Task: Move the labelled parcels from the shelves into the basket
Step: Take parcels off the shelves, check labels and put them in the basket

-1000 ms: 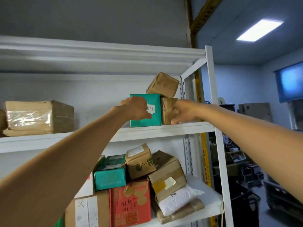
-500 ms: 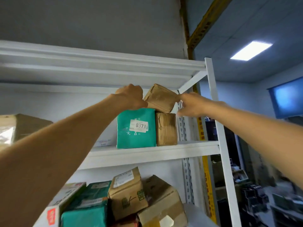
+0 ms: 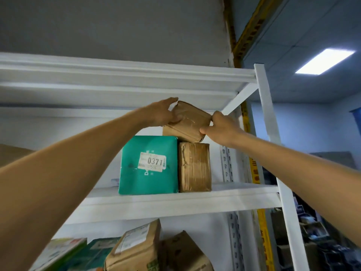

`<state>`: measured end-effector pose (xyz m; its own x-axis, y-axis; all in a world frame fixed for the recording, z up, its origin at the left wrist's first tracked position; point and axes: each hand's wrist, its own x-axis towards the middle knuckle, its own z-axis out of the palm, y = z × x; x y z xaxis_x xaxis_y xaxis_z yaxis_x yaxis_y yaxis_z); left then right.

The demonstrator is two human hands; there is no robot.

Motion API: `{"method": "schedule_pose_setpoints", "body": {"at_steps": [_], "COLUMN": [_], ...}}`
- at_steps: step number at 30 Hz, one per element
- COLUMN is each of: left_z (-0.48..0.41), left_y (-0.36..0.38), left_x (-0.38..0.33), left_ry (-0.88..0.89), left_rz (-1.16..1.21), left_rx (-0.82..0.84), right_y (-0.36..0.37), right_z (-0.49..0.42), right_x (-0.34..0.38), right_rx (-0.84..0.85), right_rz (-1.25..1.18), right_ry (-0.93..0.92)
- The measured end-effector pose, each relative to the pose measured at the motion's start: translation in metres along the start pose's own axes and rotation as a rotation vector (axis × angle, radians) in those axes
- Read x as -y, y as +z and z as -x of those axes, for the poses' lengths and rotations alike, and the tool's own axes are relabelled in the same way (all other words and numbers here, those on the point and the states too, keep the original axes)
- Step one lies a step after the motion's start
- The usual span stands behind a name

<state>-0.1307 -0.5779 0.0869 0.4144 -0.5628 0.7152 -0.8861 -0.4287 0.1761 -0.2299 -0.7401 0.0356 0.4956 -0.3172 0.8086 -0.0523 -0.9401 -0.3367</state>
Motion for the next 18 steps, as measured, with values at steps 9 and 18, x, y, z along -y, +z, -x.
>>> {"method": "schedule_pose_setpoints", "body": {"at_steps": [9, 18], "left_z": [0.003, 0.026], "left_y": [0.01, 0.011], "left_x": [0.0, 0.002], "left_ry": [-0.032, 0.062], "left_rz": [0.236, 0.452], "left_rx": [-0.131, -0.422], "right_y": [0.03, 0.013], "right_z": [-0.013, -0.011], "right_x": [0.013, 0.046], "right_rx": [-0.085, -0.346], "right_rz": [-0.186, -0.232], "right_ry": [0.043, 0.017]}}
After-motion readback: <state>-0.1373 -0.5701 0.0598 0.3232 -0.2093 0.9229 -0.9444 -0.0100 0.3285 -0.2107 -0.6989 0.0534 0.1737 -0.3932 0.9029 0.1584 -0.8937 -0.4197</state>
